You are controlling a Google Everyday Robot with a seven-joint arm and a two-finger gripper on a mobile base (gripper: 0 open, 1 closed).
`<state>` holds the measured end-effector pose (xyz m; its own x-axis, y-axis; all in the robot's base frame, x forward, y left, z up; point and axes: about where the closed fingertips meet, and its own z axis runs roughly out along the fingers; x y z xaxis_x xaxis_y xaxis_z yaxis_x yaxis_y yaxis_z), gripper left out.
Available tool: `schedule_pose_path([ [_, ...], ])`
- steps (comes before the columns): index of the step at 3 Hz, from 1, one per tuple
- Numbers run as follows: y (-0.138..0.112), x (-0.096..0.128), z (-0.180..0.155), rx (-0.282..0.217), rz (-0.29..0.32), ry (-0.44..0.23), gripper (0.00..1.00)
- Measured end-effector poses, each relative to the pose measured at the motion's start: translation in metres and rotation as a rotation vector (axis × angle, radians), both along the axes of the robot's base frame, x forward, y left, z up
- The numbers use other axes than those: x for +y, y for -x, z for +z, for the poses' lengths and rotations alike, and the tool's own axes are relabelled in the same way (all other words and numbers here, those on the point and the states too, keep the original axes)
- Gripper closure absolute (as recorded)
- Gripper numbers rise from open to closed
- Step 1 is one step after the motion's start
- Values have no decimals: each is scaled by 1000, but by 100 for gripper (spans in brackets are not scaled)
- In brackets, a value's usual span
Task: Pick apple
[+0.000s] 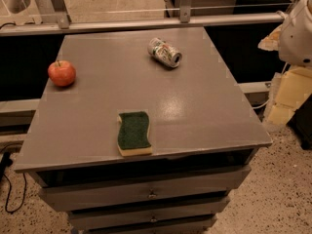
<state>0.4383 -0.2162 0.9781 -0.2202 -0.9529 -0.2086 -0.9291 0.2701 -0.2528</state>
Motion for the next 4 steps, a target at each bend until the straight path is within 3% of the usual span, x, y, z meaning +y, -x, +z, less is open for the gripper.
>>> schedule_pose_path([
  [1,0,0,0,0,0,0,0],
  [2,-19,29,-7,-8,47,-48,0],
  [4,-84,166,-28,-41,210,-265,0],
])
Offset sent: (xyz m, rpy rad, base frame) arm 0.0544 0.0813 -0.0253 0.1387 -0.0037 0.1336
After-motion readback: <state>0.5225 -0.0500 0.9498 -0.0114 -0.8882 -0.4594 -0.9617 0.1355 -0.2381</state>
